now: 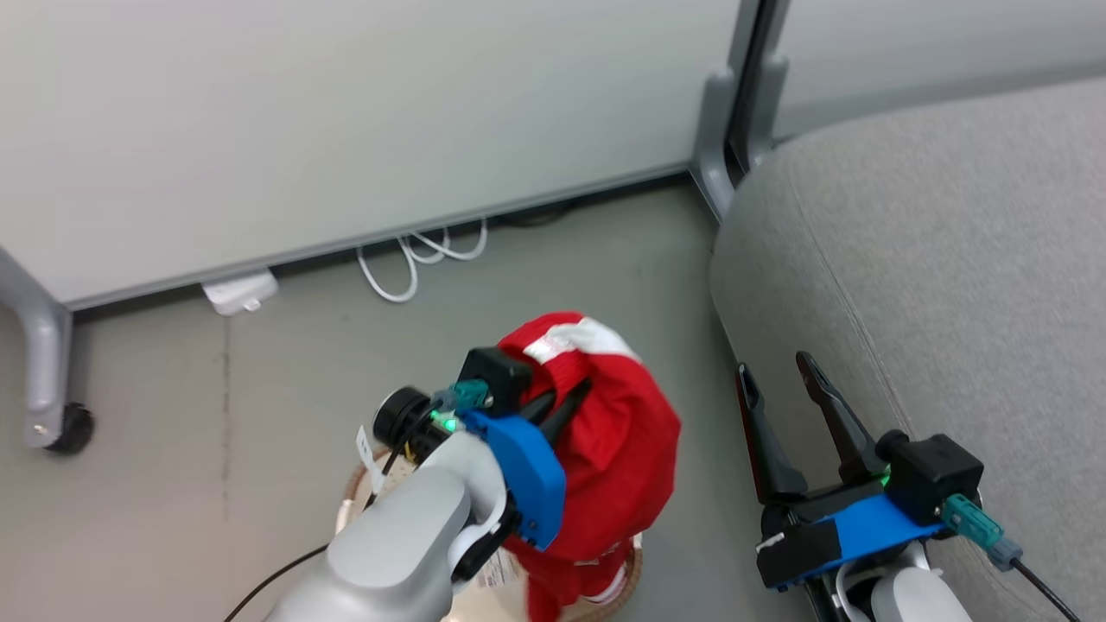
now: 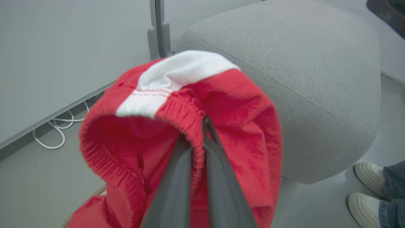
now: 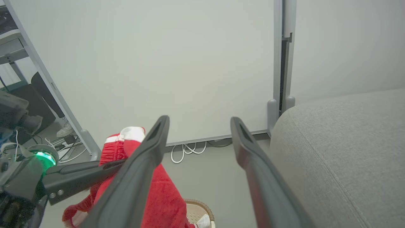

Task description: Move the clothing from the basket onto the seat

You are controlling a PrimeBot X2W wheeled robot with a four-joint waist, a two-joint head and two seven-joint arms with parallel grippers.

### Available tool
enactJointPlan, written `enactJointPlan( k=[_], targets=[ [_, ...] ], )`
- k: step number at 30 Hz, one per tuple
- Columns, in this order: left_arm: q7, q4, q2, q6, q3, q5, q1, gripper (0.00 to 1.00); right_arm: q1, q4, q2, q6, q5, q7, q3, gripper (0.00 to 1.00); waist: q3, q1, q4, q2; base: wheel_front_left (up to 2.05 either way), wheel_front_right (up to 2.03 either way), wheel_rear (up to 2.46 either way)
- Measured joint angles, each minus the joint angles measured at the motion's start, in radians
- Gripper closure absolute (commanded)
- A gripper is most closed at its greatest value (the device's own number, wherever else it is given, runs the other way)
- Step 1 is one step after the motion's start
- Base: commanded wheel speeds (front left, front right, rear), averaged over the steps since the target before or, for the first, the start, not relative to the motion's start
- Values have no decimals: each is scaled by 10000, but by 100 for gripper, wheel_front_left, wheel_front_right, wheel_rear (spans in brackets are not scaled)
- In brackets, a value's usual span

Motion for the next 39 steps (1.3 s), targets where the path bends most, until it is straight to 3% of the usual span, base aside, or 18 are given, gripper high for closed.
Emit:
enactJointPlan(
  k=[18, 25, 39],
  targets=[
    [-282, -1174, 2, 0, -1365, -2071, -2334, 100, 1048, -623, 0, 0, -136, 587, -391, 0, -1566, 3, 1081, 0, 0, 0, 0],
    [-253, -1507, 0, 77, -1693, -2690, -3170, 100, 1112, -790, 0, 0, -178, 798, -307, 0, -1735, 3, 1181, 0, 0, 0, 0],
    [-683, -1484, 0, 332, -2585, -3561, -3364, 100, 1093, -936, -2, 0, -309, 972, -165, 0, -1677, 3, 1179, 0, 0, 0, 0]
  ],
)
